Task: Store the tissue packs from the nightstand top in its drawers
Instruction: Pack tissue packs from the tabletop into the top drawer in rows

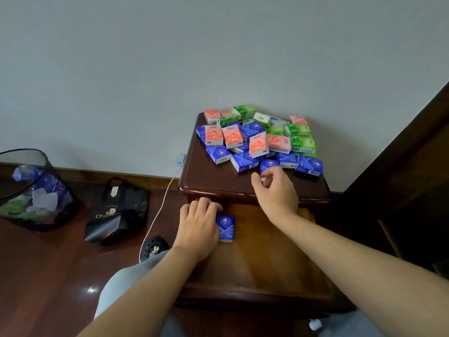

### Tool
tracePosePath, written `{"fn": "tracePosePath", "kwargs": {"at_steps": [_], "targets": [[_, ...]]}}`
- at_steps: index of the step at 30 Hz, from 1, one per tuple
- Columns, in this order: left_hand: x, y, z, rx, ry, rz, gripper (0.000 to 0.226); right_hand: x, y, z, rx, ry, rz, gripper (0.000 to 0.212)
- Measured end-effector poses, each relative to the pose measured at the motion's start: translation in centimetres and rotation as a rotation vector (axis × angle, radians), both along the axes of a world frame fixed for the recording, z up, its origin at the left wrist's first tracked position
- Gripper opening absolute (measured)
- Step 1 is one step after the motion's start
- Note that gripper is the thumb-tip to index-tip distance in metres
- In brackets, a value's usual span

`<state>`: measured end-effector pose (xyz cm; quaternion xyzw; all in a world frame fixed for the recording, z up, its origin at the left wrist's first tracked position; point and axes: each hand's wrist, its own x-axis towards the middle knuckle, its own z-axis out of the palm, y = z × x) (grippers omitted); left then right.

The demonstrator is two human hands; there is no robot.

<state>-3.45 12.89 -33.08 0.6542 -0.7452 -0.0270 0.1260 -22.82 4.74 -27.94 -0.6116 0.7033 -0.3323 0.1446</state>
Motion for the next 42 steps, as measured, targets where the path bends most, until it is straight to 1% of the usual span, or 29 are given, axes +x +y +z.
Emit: {"fn": "tracePosePath", "kwargs": {"at_steps": [3,5,8,10,11,13,15,17,19,21,23,25,29,31,33,35,39,42], "targets": [[-0.5,-2.9,3.1,-0.024,0.164,0.063,0.035,-0.3,-4.1,2.2,0.125,-0.165,-0.147,0.043],[-0.8,-4.7,4.8,-0.002,0.264,0.09,0.033,-0.3,-6.2,2.8,0.142,-0.165,-0.218,0.052],[-1.2,-6.6,6.1,-0.001,0.274,0.07,0.033,0.1,-8.3,2.8,0.185,-0.131,-0.279,0.068],[-1.4,-7.3,6.4,-0.022,0.267,0.057,0.034,0.7,-9.2,2.7,0.252,-0.18,-0.305,0.077],[-1.5,-7.6,6.4,-0.031,0.274,0.058,0.034,0.9,-9.7,2.7,0.273,-0.208,-0.31,0.075],[-1.4,-8.5,6.3,-0.042,0.298,0.074,0.034,1.1,-10.6,2.7,0.277,-0.255,-0.307,0.058],[-1.2,-9.7,6.3,-0.056,0.327,0.117,0.037,1.1,-10.9,2.4,0.212,-0.347,-0.294,0.044],[-0.9,-11.3,6.2,-0.075,0.432,0.211,0.041,0.9,-10.4,1.8,0.08,-0.532,-0.22,0.043],[-0.8,-13.1,6.3,-0.095,0.583,0.341,0.046,0.4,-9.3,1.0,-0.031,-0.651,-0.114,0.039],[-0.8,-14.9,6.4,-0.115,0.67,0.445,0.052,-0.4,-8.2,-0.1,-0.057,-0.749,-0.047,0.031],[-0.9,-16.7,6.4,-0.118,0.65,0.488,0.062,-1.3,-7.5,-1.0,-0.009,-0.884,-0.034,0.027],[-1.1,-18.2,6.3,-0.101,0.562,0.46,0.073,-2.1,-7.3,-1.6,0.024,-0.941,-0.033,0.026],[-1.5,-20.7,6.0,0.006,0.392,0.37,0.094,-2.3,-7.4,-2.1,0.007,-0.896,0.023,0.023],[-1.5,-21.8,5.9,0.073,0.342,0.329,0.099,-2.1,-7.6,-2.4,0.002,-0.855,0.042,0.024],[-1.2,-22.7,5.9,0.115,0.313,0.295,0.099,-1.9,-7.7,-2.7,-0.005,-0.846,0.046,0.025],[-0.9,-23.3,5.8,0.132,0.3,0.263,0.097,-1.9,-7.9,-2.9,-0.012,-0.877,0.037,0.024],[-0.9,-23.3,5.6,0.083,0.363,0.264,0.086,-1.9,-7.8,-3.2,-0.022,-0.959,0.023,0.013],[-1.2,-22.4,5.8,0.034,0.371,0.296,0.084,-1.7,-7.6,-2.9,-0.04,-1.006,0.017,0.013]]}}
